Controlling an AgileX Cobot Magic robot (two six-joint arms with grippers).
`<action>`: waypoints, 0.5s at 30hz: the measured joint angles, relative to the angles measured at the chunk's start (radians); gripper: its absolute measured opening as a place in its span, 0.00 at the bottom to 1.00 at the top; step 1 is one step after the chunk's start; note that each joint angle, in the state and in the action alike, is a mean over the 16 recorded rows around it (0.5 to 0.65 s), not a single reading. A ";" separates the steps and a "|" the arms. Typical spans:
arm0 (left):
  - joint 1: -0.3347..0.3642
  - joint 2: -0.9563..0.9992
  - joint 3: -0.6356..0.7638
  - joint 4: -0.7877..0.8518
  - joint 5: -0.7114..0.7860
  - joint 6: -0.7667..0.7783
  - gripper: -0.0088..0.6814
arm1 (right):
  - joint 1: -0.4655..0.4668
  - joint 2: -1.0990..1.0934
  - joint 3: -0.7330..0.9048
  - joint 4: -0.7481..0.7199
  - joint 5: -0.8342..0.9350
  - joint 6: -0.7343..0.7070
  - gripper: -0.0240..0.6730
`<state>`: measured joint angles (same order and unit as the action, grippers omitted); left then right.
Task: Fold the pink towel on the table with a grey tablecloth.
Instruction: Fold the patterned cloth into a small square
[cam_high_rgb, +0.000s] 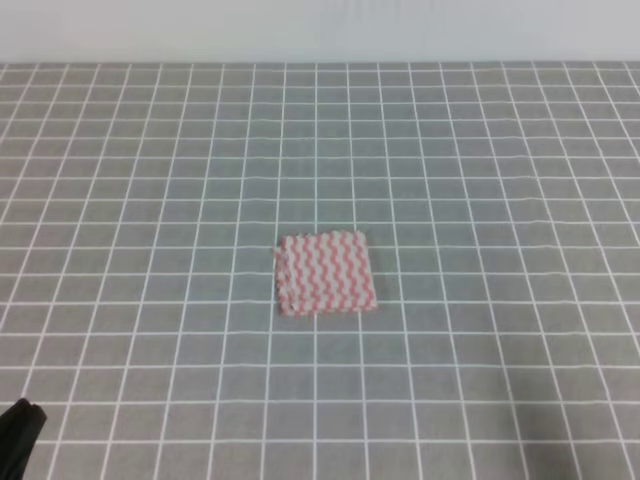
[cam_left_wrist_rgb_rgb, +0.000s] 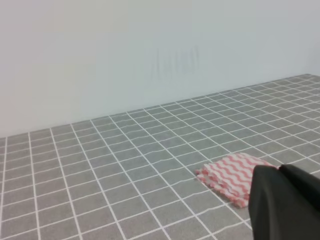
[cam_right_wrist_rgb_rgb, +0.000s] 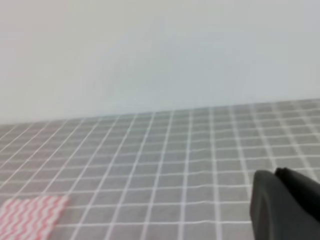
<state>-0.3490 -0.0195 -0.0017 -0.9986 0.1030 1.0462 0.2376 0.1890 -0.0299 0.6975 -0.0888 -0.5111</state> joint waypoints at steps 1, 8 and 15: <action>0.000 0.000 0.000 0.000 0.000 0.000 0.01 | -0.011 -0.019 0.008 -0.001 0.000 -0.003 0.01; 0.000 0.000 0.000 0.000 0.000 0.000 0.01 | -0.084 -0.145 0.040 0.000 0.029 -0.030 0.01; 0.000 0.000 0.000 0.000 0.000 0.000 0.01 | -0.103 -0.201 0.039 0.002 0.050 -0.043 0.01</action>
<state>-0.3490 -0.0195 -0.0017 -0.9986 0.1030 1.0462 0.1348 -0.0116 0.0089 0.6994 -0.0383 -0.5544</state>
